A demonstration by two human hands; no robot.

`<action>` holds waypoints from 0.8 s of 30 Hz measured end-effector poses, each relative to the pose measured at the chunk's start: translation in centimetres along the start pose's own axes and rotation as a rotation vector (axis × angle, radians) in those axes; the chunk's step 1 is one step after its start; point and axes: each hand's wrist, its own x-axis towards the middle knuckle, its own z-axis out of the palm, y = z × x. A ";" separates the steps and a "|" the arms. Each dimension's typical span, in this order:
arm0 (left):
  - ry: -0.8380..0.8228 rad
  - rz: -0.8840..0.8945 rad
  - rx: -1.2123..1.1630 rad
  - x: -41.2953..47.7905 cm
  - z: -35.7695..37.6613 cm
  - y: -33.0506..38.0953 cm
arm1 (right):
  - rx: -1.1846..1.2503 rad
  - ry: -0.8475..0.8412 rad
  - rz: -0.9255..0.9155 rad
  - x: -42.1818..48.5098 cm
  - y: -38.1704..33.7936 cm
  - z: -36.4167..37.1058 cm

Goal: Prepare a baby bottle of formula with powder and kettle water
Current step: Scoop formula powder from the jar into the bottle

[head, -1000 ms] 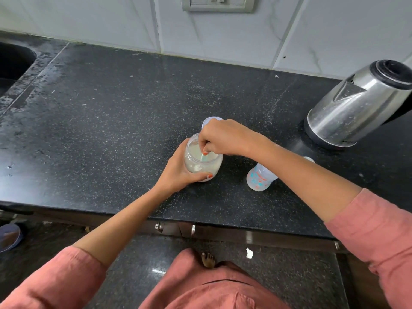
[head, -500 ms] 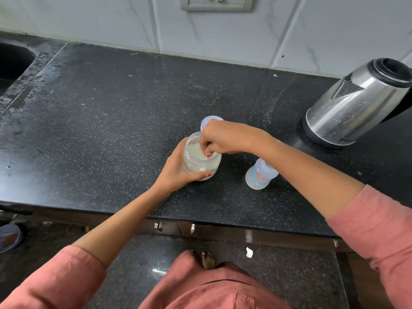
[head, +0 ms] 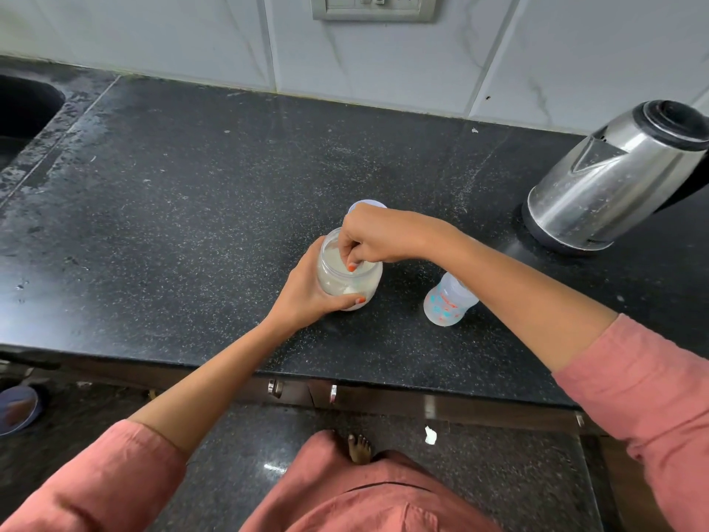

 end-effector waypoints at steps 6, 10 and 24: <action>-0.004 0.000 -0.005 0.0 0.0 0.0 | 0.142 0.112 0.043 0.2 0.8 1.0; -0.001 0.004 0.005 0.0 0.0 -0.2 | 0.094 0.050 0.031 -0.2 1.3 0.5; -0.002 0.010 -0.003 0.2 0.0 -0.3 | 0.324 0.281 0.201 -0.2 2.5 1.7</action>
